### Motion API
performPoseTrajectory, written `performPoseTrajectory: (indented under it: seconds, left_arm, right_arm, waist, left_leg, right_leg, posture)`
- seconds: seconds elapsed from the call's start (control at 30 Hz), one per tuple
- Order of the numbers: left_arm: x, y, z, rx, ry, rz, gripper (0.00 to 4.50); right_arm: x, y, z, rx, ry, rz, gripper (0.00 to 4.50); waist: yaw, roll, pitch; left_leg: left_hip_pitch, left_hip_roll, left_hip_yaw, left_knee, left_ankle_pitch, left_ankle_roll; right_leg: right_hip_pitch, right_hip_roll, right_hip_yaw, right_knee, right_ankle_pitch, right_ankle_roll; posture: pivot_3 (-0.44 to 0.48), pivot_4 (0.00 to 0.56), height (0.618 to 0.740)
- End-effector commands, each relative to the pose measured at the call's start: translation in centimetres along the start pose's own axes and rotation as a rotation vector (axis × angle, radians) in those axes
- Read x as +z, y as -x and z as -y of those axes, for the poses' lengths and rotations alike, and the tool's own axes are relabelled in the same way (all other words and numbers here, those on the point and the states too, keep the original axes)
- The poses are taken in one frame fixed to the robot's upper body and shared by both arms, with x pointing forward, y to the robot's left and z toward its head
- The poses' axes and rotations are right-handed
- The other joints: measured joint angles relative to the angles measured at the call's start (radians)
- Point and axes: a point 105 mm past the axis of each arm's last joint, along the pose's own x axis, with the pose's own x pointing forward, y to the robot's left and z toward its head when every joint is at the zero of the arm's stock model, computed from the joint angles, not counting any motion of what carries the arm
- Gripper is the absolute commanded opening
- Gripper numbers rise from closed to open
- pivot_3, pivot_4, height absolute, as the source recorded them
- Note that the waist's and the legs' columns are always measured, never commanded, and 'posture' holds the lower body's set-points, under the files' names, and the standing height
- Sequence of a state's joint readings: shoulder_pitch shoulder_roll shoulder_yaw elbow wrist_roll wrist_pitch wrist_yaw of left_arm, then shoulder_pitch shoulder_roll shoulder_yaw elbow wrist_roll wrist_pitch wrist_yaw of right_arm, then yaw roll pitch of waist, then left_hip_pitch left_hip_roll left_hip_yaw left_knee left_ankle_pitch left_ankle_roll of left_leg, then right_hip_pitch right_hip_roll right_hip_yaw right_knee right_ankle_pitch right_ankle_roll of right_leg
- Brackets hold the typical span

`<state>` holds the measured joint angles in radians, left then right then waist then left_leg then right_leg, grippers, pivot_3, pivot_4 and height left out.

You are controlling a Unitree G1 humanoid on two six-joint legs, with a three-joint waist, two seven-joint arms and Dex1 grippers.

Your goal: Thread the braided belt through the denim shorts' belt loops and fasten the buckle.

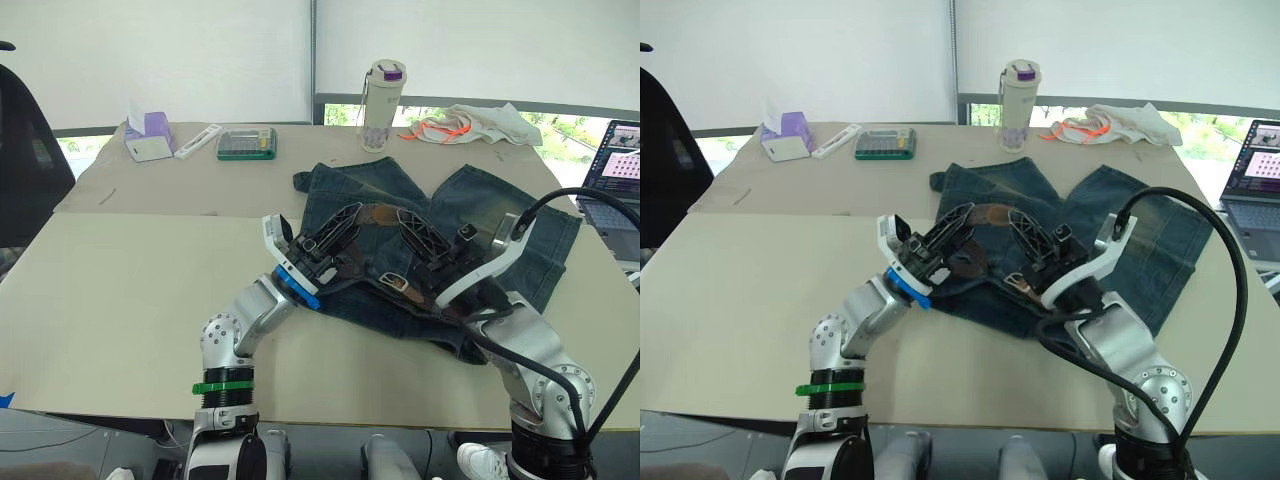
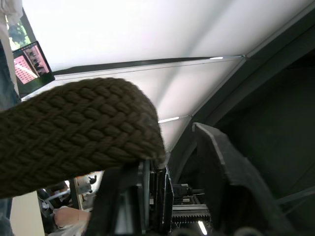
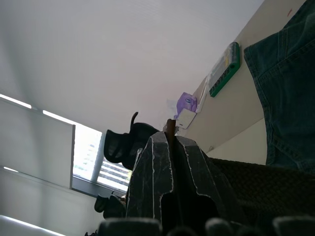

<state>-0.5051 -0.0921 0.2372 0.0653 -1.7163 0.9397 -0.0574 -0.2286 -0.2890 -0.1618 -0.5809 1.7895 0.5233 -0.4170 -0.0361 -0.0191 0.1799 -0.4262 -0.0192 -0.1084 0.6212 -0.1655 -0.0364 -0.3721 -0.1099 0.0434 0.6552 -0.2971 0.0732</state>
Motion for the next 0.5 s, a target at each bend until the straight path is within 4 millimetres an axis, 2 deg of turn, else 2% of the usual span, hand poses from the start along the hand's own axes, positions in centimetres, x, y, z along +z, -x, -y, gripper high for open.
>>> performPoseTrajectory:
  seconds: [0.03,0.2,0.23,0.3,0.4,0.43,0.47,0.5]
  left_arm:
    - [0.2,-0.2,0.9,-0.039,-0.021,-0.012,0.02]
    - [0.7,0.3,0.4,0.006,-0.048,-0.023,0.02]
    - [0.9,0.4,0.1,0.026,-0.055,-0.025,0.00]
    - [1.2,0.7,-0.4,0.067,-0.070,-0.031,0.00]
    - [1.6,1.0,-1.0,0.108,-0.085,-0.026,0.00]
    - [1.8,1.1,-1.0,0.112,-0.089,-0.023,0.00]
    - [1.9,1.2,-1.2,0.124,-0.091,-0.021,0.00]
    - [2.0,1.3,-1.4,0.136,-0.092,-0.018,0.00]
  right_arm:
    - [0.1,0.3,-1.0,0.041,0.031,0.007,0.00]
    - [-0.1,0.8,-1.3,0.078,0.099,-0.012,0.00]
    - [-0.1,0.9,-1.4,0.088,0.118,-0.015,0.79]
    - [-0.3,1.3,-1.3,0.093,0.192,-0.044,1.47]
    - [-0.1,2.0,0.1,0.023,0.323,-0.068,2.51]
    - [-0.2,2.3,0.7,-0.001,0.394,-0.092,2.84]
    - [-0.3,2.8,1.6,-0.042,0.535,-0.128,3.16]
    - [-0.5,3.2,2.7,-0.082,0.663,-0.179,3.16]
  waist:
    - [0.000,0.000,0.000]
    - [0.000,0.000,0.000]
    - [0.000,0.000,0.000]
    - [0.000,0.000,0.000]
    - [0.004,0.000,0.000]
    - [0.006,0.000,0.000]
    - [0.009,0.000,0.000]
    - [0.013,0.000,0.000]
  left_leg:
    - [0.000,0.000,0.000,0.000,0.000,0.000]
    - [0.000,0.000,0.000,0.000,0.000,0.000]
    - [0.000,0.000,0.000,0.000,0.000,0.000]
    - [0.000,0.000,0.000,-0.001,0.000,0.000]
    - [0.000,0.000,0.000,-0.001,0.000,0.000]
    - [0.000,0.000,0.000,-0.001,0.000,0.000]
    - [0.000,0.000,0.000,-0.001,0.000,0.000]
    - [0.000,0.000,0.000,-0.001,0.000,0.000]
  right_leg:
    - [0.000,0.000,0.000,0.000,0.000,0.000]
    - [0.000,0.000,0.000,0.000,0.000,0.000]
    - [0.000,0.000,0.000,0.000,0.000,0.000]
    - [0.000,0.000,0.000,0.000,0.000,0.000]
    - [0.000,0.000,0.000,-0.001,0.000,0.000]
    - [0.000,0.000,0.000,-0.001,0.000,0.000]
    - [0.000,0.000,0.000,-0.001,0.000,0.000]
    - [0.000,0.000,0.000,-0.002,0.000,0.000]
  posture:
    - [0.000,0.150,0.740]
    - [0.000,0.150,0.740]
    - [0.000,0.150,0.740]
    - [0.000,0.150,0.740]
    - [0.000,0.150,0.740]
    - [0.000,0.150,0.740]
    - [0.000,0.150,0.740]
    - [0.000,0.150,0.740]
